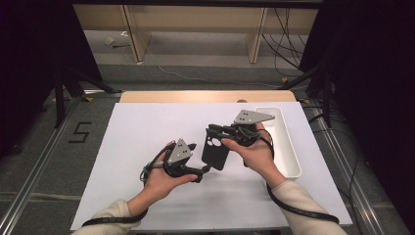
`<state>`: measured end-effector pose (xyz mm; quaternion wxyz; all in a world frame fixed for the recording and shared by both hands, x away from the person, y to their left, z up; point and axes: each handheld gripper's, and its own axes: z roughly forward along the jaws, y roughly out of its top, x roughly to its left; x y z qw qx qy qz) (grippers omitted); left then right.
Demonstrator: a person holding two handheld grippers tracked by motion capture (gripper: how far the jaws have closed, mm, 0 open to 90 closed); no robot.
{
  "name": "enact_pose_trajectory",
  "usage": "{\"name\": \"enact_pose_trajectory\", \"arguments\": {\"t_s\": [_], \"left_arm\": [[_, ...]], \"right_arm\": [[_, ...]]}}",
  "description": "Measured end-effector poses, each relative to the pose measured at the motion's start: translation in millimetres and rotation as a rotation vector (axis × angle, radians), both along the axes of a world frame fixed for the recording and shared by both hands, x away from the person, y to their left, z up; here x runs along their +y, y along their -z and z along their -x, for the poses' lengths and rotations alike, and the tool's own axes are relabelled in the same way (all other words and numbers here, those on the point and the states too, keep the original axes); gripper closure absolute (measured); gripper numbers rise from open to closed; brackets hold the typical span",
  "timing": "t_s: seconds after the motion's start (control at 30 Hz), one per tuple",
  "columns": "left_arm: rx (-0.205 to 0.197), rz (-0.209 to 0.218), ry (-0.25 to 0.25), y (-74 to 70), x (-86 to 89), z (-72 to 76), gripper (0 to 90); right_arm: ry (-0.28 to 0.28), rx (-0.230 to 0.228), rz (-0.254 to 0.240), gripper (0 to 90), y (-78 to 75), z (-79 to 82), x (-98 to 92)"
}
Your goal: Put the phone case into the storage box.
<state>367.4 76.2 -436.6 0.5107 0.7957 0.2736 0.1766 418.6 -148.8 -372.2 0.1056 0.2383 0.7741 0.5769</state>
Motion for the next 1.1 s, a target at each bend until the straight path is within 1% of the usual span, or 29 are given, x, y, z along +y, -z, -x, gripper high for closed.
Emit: {"name": "enact_pose_trajectory", "arguments": {"t_s": [0.23, 0.37, 0.6, 0.73, 0.83, 1.1], "left_arm": [[0.004, -0.001, 0.007, 0.5, 2.0, -0.1, 15.3], [0.007, -0.002, 0.018, 1.0, 1.7, -0.3, 15.6], [0.015, 0.001, 0.035, 1.7, 1.1, -0.1, 16.3], [0.018, -0.002, 0.042, 1.9, 0.6, 0.0, 16.7], [0.021, -0.003, 0.049, 2.1, 0.6, -0.1, 17.1], [0.024, -0.005, 0.069, 2.4, -0.5, 0.4, 17.9]], "right_arm": [[-0.062, -0.014, 0.026, 77.9, -3.8, -1.7, -4.5], [-0.085, -0.021, 0.040, 77.9, -5.3, -2.6, -7.4], [-0.156, -0.042, 0.074, 77.9, -8.5, -1.9, -8.4], [-0.180, -0.044, 0.082, 77.9, -8.0, -1.5, -7.6], [-0.195, -0.034, 0.079, 77.9, -8.0, -1.1, -7.1], [-0.246, -0.036, 0.101, 77.9, -8.6, 0.1, -5.7]]}}
